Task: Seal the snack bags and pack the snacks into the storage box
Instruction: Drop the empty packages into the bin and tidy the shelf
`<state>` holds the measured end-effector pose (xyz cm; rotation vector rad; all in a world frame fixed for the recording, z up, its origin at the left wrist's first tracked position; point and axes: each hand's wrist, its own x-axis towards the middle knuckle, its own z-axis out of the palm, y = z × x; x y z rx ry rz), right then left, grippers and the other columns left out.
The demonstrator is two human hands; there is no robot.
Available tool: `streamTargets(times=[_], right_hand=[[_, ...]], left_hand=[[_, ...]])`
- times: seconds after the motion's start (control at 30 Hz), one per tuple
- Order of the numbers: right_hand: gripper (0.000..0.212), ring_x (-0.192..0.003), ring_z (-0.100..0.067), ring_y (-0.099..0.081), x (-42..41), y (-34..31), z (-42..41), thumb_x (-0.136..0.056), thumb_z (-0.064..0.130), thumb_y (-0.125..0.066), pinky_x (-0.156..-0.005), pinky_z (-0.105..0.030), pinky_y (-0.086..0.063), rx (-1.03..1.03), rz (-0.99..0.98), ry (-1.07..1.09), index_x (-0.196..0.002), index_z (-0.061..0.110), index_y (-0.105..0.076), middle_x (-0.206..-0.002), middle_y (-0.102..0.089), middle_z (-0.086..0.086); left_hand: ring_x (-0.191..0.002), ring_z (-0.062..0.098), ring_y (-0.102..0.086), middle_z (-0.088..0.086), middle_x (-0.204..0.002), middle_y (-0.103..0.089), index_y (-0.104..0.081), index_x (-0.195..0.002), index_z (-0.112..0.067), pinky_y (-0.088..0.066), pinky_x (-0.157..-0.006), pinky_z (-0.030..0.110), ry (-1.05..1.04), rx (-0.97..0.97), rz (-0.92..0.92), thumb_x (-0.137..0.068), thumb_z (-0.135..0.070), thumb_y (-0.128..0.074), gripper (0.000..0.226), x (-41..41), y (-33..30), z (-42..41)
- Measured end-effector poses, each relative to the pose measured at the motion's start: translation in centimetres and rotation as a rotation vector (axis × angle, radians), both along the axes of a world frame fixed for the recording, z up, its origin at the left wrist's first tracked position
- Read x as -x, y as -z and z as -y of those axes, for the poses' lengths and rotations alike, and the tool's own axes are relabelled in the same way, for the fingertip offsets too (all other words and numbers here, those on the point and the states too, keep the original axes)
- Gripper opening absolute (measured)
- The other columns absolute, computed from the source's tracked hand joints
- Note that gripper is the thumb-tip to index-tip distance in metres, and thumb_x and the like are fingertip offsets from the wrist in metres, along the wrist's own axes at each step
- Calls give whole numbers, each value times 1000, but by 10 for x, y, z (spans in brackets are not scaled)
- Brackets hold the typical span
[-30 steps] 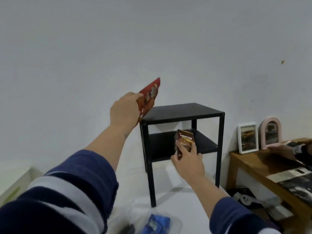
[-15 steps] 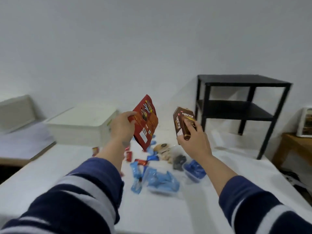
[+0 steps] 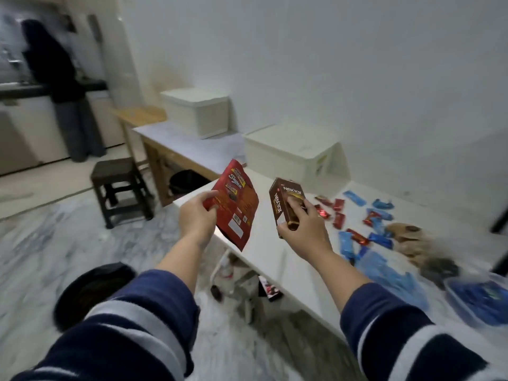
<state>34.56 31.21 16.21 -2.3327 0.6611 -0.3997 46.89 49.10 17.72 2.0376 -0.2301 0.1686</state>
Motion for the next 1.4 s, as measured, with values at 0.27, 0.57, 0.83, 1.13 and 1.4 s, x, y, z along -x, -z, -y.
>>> streamTargets(times=[0.27,0.57,0.83,1.13,1.4], right_hand=[[66,-130,-25,-38,-138,45,-141,-84,43,-52,-106,-37,-40,7,-83,-260,-146,41,-29,-156,-20,5],[68,-136,-26,-33,-278,123,-293,-81,49,-52,-108,-43,-38,-91,-265,-425,-144,47,-26,-158,-17,8],[68,-139,-27,-27,-385,194,-358,-81,51,-48,-111,-43,-35,-139,-479,-552,-145,45,-28,-158,-16,8],[64,-140,-29,-25,-504,304,-417,-87,50,-46,-108,-35,-34,-81,-759,-780,-147,44,-25,-159,-11,8],[66,-137,-37,-27,-560,455,-468,-88,51,-45,-112,-40,-29,-23,-935,-820,-148,42,-20,-160,-9,2]], left_hand=[[-98,19,-63,5,-118,-65,-66,-115,-24,-57,-81,34,-214,-12,-117,-90,-10,-60,30,-81,55,-161],[-106,18,-60,4,-124,-63,-62,-124,-23,-39,-77,18,-335,-162,-296,-90,-10,-60,37,-187,122,-312],[-109,23,-60,9,-126,-61,-61,-125,-18,-48,-89,27,-425,-143,-511,-87,-3,-59,41,-269,200,-369],[-113,24,-59,9,-128,-59,-57,-128,-14,-49,-95,29,-548,-134,-723,-86,-2,-60,43,-348,318,-405],[-124,24,-51,8,-135,-53,-52,-134,-13,-38,-103,28,-493,-228,-910,-85,-5,-61,50,-396,460,-441]])
